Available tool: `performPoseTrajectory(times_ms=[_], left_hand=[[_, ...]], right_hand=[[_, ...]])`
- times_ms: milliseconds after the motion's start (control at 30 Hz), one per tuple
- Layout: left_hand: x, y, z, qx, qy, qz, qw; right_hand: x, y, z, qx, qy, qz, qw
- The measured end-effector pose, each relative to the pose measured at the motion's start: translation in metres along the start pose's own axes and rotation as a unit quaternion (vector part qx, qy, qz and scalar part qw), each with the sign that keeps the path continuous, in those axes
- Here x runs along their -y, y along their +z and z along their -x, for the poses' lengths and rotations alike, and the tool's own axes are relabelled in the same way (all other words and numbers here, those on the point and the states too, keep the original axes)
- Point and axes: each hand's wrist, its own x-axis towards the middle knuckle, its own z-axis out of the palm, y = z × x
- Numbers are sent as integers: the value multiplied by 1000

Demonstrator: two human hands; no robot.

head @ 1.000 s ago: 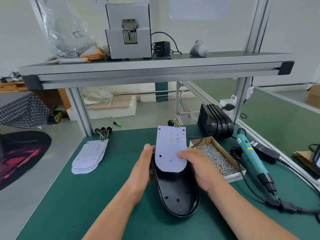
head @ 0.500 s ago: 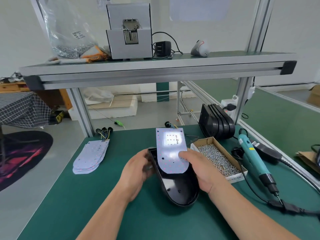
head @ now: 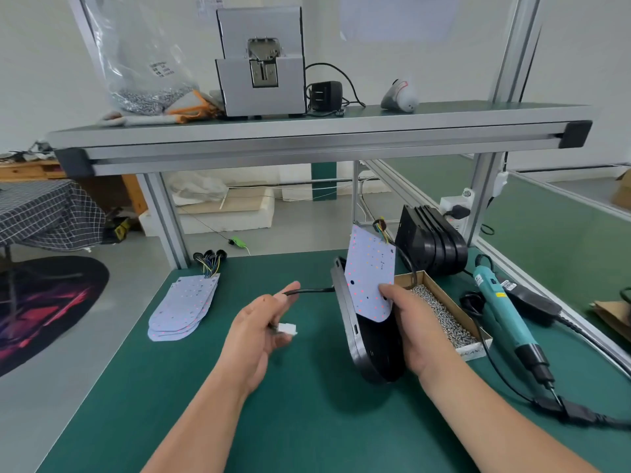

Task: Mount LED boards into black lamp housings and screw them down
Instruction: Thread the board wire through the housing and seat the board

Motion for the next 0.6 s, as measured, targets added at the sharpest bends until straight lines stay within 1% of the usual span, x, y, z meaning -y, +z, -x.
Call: performPoseTrajectory(times_ms=[33, 100, 133, 167, 200, 233, 267, 300, 333, 367, 400, 467, 533, 600], left_hand=[[0, 4, 2, 23, -12, 107, 994], [1, 11, 4, 38, -39, 262, 963], [1, 14, 3, 31, -50, 303, 951], [-1, 16, 3, 14, -59, 322, 945], [-2, 18, 2, -13, -64, 311, 948], [-4, 19, 0, -48, -63, 267, 960], [-5, 18, -1, -89, -49, 180, 978], [-5, 14, -3, -122, -24, 58, 991], [-5, 10, -5, -139, 8, -78, 987], [-6, 6, -6, -138, 37, -198, 970], [-7, 2, -6, -122, 52, -290, 948], [-12, 0, -1, -61, 41, -418, 905], [-15, 2, 5, 26, 24, -510, 860], [-17, 6, 11, 97, 6, -551, 829]], right_hand=[[-2, 1, 1, 7, 8, -1, 1000], [-7, 4, 3, 19, 25, 0, 1000], [-9, 6, 3, 23, 32, 4, 999], [-10, 7, 4, 27, 34, 8, 999], [-11, 8, 4, 31, 33, 18, 999], [-11, 9, 5, 34, 30, 30, 999], [-12, 10, 5, 39, 29, 41, 998], [-14, 11, 5, 42, 31, 47, 998], [-15, 12, 5, 44, 34, 52, 997], [-15, 12, 5, 48, 37, 57, 997], [-16, 12, 4, 54, 36, 64, 996], [-14, 12, 5, 65, 31, 70, 995], [-12, 11, 6, 72, 28, 66, 995], [-11, 9, 7, 69, 29, 61, 995]])
